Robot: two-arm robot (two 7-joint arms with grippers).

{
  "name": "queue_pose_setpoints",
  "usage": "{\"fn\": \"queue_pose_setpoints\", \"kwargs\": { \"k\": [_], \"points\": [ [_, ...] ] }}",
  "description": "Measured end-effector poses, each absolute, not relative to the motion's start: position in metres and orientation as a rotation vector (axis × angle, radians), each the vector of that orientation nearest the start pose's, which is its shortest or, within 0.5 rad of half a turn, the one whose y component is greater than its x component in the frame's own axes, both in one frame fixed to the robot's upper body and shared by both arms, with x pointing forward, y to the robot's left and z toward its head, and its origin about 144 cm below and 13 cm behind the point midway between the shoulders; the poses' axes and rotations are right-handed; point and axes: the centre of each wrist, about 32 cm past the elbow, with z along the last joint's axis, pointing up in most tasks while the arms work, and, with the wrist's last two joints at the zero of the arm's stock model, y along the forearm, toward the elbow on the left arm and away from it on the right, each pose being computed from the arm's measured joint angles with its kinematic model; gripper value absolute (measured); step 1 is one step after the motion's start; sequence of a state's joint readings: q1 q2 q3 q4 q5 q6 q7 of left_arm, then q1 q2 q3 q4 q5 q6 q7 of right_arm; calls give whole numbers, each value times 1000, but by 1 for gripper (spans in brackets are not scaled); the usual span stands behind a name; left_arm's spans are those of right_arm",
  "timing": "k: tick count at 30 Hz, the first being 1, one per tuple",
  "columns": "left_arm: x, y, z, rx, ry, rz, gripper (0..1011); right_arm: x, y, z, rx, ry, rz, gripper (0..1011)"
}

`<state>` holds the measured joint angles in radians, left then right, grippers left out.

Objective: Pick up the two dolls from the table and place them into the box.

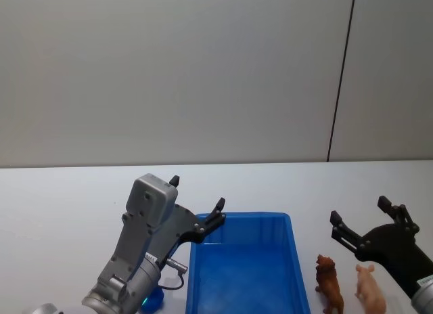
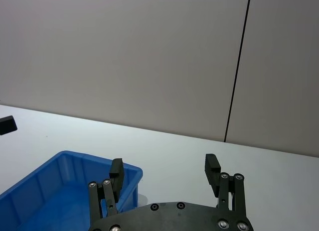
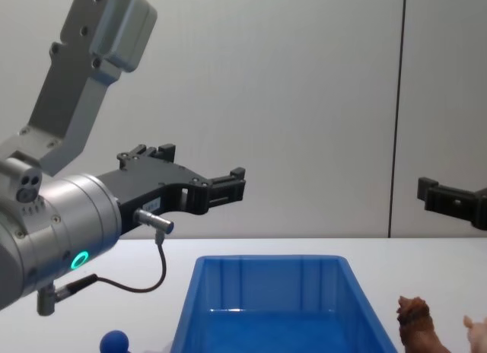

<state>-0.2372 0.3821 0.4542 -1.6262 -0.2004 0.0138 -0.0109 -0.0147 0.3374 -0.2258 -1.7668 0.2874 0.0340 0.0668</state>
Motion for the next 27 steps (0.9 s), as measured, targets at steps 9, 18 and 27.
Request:
{"fn": "queue_pose_setpoints", "kwargs": {
  "k": [9,18,27],
  "points": [
    [492,198,1204,61,-268,1124,1001,443,-237,1189,26,-75,-1230,1001],
    [492,198,1204,61,-268,1124,1001,443,-237,1189,26,-75,-1230,1001],
    [492,198,1204,61,-268,1124,1001,443,-237,1189,26,-75,-1230,1001]
  ]
}}
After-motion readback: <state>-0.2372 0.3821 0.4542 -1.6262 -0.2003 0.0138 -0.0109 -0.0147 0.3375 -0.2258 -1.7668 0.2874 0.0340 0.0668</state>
